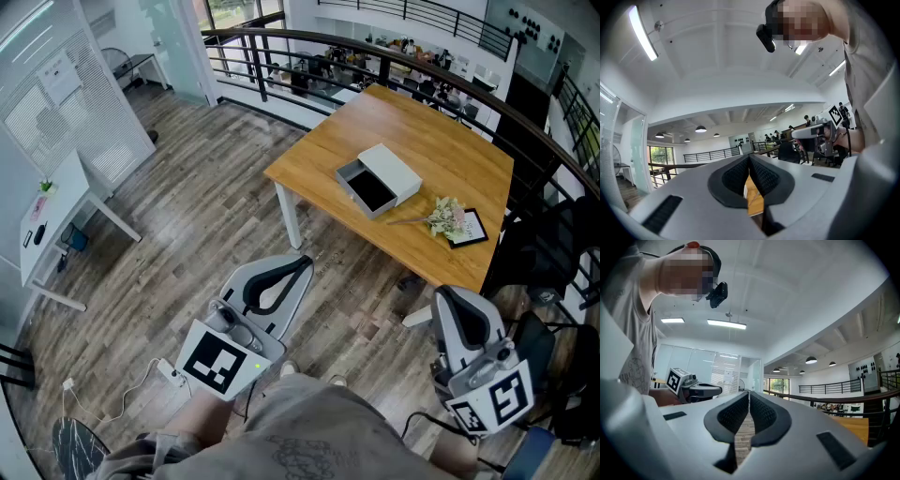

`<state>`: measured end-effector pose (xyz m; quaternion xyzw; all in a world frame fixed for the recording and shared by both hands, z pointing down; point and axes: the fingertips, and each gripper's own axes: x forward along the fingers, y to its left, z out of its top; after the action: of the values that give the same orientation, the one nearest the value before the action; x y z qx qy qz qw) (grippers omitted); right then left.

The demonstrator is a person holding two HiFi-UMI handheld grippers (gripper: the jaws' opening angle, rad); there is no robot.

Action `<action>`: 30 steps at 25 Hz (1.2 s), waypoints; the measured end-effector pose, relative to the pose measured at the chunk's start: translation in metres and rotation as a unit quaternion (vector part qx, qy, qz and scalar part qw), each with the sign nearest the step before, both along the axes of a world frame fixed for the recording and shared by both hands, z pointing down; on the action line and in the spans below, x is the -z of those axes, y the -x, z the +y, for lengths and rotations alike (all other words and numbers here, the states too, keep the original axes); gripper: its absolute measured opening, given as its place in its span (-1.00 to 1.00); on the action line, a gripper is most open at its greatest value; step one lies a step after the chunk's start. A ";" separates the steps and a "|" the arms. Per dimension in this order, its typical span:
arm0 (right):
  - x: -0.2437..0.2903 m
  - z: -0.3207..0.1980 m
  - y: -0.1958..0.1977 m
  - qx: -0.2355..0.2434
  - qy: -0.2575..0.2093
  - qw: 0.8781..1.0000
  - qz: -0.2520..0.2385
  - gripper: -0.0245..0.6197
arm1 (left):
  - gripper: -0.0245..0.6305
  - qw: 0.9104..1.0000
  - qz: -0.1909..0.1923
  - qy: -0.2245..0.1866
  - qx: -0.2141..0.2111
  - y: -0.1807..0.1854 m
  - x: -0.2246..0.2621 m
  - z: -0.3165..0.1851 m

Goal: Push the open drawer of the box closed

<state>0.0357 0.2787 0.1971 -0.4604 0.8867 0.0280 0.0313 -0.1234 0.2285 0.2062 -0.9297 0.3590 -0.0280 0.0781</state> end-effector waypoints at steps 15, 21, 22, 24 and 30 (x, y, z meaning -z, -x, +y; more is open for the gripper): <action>-0.013 0.007 -0.040 0.013 0.012 1.000 -0.020 -0.80 | -0.87 1.000 -0.029 0.006 0.002 -0.043 -0.012 0.003; -0.033 -0.005 -0.038 0.025 0.034 0.999 -0.023 -0.80 | -0.20 0.995 -0.066 -0.012 0.071 -0.026 -0.032 -0.024; -0.038 -0.009 -0.038 0.025 0.042 0.999 -0.022 -0.80 | -0.08 0.994 -0.081 -0.011 0.079 -0.025 -0.039 -0.032; -0.049 -0.021 -0.039 0.023 0.055 0.998 -0.016 -0.80 | -0.08 0.991 -0.105 -0.008 0.080 -0.025 -0.054 -0.046; -0.080 -0.071 -0.046 0.005 0.088 0.996 -0.003 -0.80 | -0.08 0.989 -0.132 0.031 0.063 -0.033 -0.109 -0.105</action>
<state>0.0815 0.2079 0.2768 -0.4571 0.8879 -0.0513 -0.0063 -0.0905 0.1232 0.3153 -0.8952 0.4027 -0.1665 0.0938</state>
